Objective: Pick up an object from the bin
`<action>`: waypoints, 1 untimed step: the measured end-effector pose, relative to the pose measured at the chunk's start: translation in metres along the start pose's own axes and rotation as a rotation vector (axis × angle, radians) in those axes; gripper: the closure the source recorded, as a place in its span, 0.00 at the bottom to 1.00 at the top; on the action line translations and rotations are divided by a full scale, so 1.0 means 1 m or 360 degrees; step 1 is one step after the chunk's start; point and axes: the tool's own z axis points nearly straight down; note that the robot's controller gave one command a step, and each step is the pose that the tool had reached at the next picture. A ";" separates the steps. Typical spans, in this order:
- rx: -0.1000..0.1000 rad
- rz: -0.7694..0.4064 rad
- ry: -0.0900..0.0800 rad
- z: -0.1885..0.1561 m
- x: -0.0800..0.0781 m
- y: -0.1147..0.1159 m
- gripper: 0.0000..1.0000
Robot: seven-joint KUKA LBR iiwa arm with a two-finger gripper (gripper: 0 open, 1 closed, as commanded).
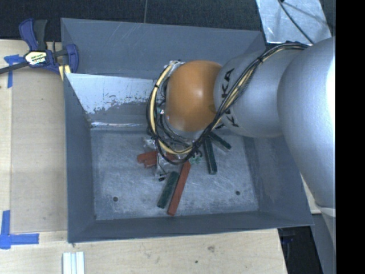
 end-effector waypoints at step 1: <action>0.0004 -0.0076 -0.0015 -0.213 -0.005 0.013 1.00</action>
Offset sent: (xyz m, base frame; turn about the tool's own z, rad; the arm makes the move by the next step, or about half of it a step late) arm -0.0018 0.0128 0.2079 -0.0498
